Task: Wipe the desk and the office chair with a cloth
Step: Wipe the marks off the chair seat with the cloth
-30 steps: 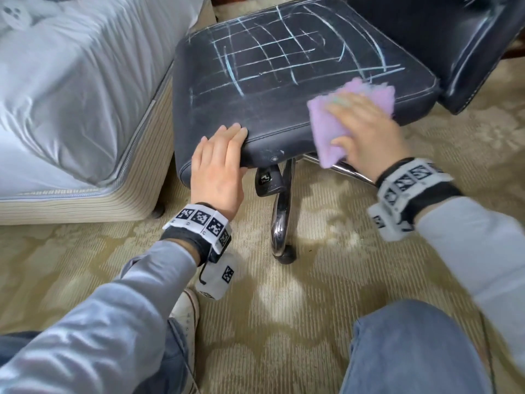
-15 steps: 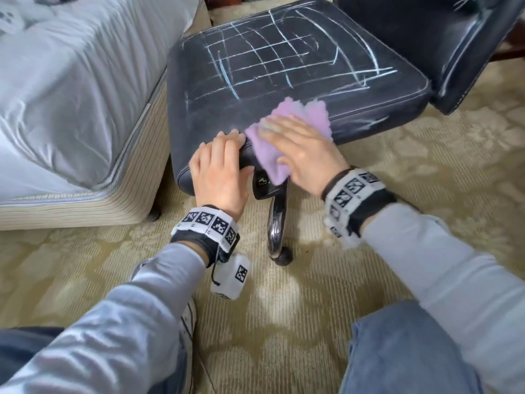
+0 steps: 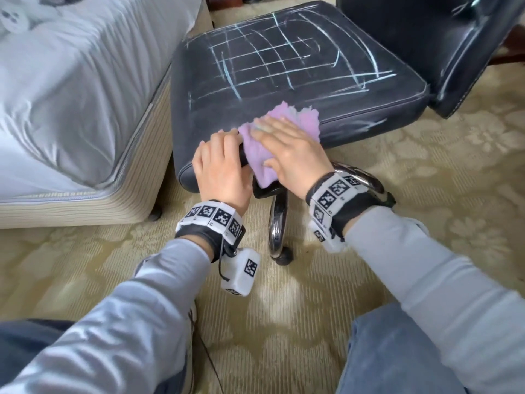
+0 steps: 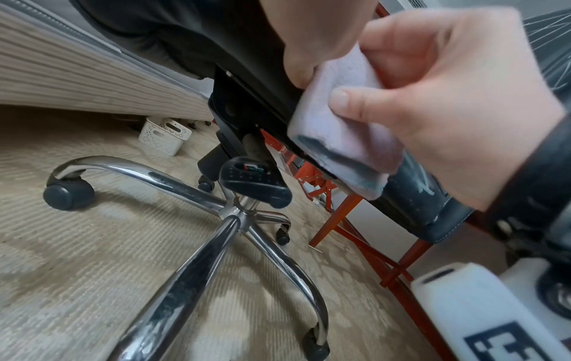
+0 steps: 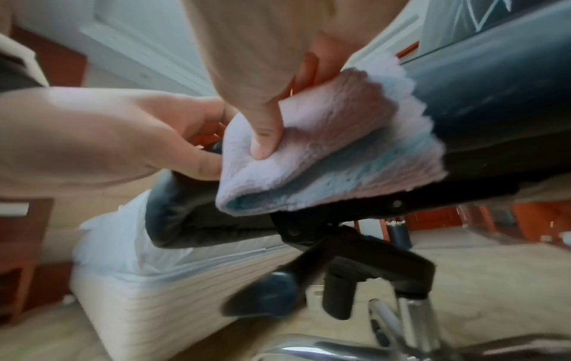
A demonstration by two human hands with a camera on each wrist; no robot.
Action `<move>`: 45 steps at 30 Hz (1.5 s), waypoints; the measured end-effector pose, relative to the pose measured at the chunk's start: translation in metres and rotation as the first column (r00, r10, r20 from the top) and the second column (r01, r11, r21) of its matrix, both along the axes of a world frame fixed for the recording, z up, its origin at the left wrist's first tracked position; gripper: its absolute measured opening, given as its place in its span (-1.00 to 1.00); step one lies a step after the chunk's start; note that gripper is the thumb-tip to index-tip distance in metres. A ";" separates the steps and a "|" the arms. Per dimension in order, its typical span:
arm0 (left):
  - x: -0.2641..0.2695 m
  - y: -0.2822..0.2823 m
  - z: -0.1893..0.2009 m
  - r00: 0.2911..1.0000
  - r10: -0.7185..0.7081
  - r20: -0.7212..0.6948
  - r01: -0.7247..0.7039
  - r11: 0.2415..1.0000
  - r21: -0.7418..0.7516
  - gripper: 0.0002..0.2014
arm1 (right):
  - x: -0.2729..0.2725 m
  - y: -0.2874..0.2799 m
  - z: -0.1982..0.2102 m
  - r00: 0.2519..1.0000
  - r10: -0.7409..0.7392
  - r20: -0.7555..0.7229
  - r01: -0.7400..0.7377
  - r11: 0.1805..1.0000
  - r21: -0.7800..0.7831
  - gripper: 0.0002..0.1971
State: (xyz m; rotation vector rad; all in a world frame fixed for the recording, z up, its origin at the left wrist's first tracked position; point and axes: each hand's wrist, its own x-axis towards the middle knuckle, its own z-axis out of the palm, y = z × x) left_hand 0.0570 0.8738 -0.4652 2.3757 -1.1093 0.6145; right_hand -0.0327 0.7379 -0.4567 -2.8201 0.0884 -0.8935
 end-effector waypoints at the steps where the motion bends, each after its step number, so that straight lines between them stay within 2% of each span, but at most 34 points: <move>1: 0.002 0.002 0.001 1.000 -0.007 -0.006 0.007 1.000 0.009 -0.45 | -0.007 -0.010 0.001 1.000 -0.014 -0.005 0.014 0.999 0.028 -0.36; 4: 0.007 0.003 0.001 1.000 -0.013 -0.018 0.013 1.000 0.026 -0.41 | -0.040 -0.046 0.003 0.991 -0.129 -0.022 0.131 0.984 0.124 -0.43; 7: 0.005 0.003 0.000 1.000 -0.017 -0.010 0.017 1.000 0.018 -0.42 | -0.052 -0.056 0.002 0.979 -0.203 -0.017 0.203 0.973 0.109 -0.42; 14: 0.002 0.000 0.000 1.000 0.017 -0.012 -0.017 1.000 0.007 -0.45 | 0.007 0.011 -0.016 0.994 -0.060 0.094 0.058 0.998 0.024 -0.33; 17: 0.006 0.005 0.003 1.000 0.003 0.001 -0.003 0.999 0.035 -0.44 | -0.005 -0.002 -0.010 0.997 -0.033 0.070 0.034 0.999 -0.014 -0.37; 20: 0.008 0.007 0.003 1.000 -0.017 0.018 0.016 0.999 0.050 -0.42 | -0.037 -0.038 -0.005 0.991 -0.134 0.024 0.132 0.990 0.055 -0.41; 24: 0.003 0.006 0.001 1.000 -0.014 0.013 0.014 0.999 0.034 -0.42 | -0.051 -0.058 -0.001 0.970 -0.237 -0.047 0.239 0.970 0.051 -0.40; 26: 0.003 0.004 0.000 1.000 -0.016 0.002 0.016 0.999 0.032 -0.41 | -0.042 -0.045 -0.003 0.976 -0.217 0.006 0.216 0.974 0.072 -0.42; 30: 0.004 0.004 0.001 1.000 0.009 -0.006 -0.009 0.999 0.038 -0.43 | -0.004 0.000 -0.012 0.993 -0.065 0.103 0.063 0.998 0.021 -0.43; 34: 0.014 0.010 0.003 1.000 -0.017 0.020 0.015 0.997 0.078 -0.44 | -0.002 -0.002 -0.004 0.999 -0.004 0.053 0.004 1.000 0.001 -0.42; 38: 0.026 0.016 0.003 0.998 -0.059 0.033 0.054 0.991 0.120 -0.44 | -0.049 -0.058 0.001 0.984 -0.171 -0.053 0.174 0.983 0.056 -0.39; 41: 0.024 0.016 0.004 0.998 -0.049 0.035 0.044 0.992 0.117 -0.44 | -0.079 -0.093 0.002 0.968 -0.243 -0.057 0.247 0.966 0.081 -0.39; 45: 0.008 0.010 0.007 0.998 -0.045 0.042 0.043 0.998 0.047 -0.42 | -0.075 -0.086 0.006 0.960 -0.269 -0.078 0.276 0.957 0.090 -0.37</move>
